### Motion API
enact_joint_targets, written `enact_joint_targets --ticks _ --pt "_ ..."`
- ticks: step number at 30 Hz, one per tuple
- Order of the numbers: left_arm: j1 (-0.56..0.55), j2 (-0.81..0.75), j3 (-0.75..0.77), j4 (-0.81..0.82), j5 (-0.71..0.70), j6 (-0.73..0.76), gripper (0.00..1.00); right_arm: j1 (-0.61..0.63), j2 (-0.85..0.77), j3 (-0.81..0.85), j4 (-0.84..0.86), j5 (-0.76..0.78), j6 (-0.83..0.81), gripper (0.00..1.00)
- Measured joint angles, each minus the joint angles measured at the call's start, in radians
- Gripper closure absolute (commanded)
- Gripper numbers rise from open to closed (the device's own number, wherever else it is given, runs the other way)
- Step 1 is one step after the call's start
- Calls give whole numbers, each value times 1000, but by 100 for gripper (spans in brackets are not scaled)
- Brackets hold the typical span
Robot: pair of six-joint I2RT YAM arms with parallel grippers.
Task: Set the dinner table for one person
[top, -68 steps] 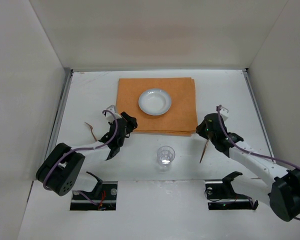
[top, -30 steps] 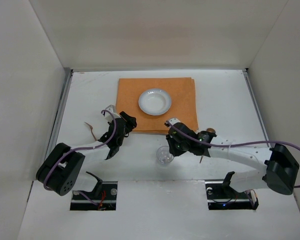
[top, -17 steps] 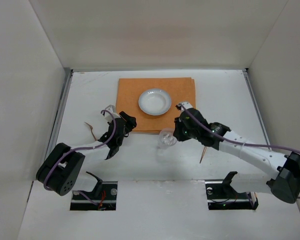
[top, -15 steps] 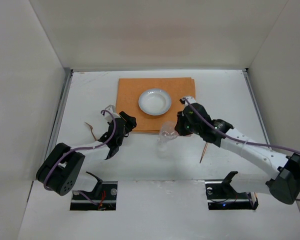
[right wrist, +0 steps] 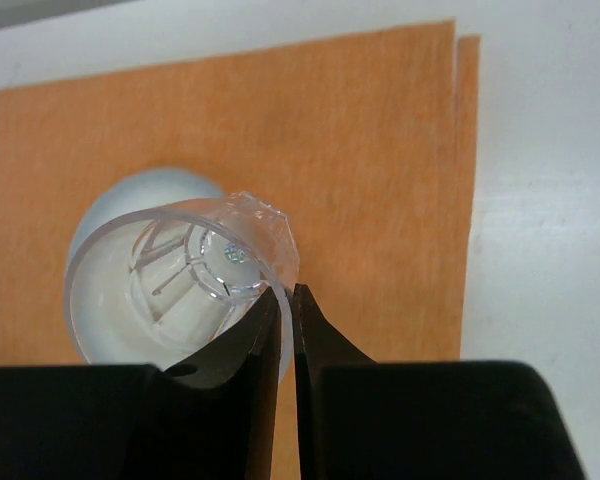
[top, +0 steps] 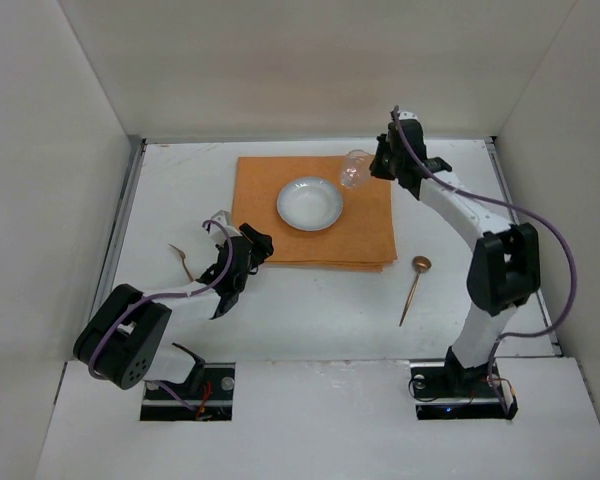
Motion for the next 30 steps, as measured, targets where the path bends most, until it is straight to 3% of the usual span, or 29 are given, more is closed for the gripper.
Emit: enact_joint_targets --ticks 7,22,30 --pt "-5 0 0 -3 -1 2 53 -84 270 239 -42 9 -18 86" --pt "-5 1 0 -6 0 7 52 -103 490 507 -213 69 -55 83" --pt "-3 1 0 -6 1 6 52 -101 525 545 -245 97 -67 58"
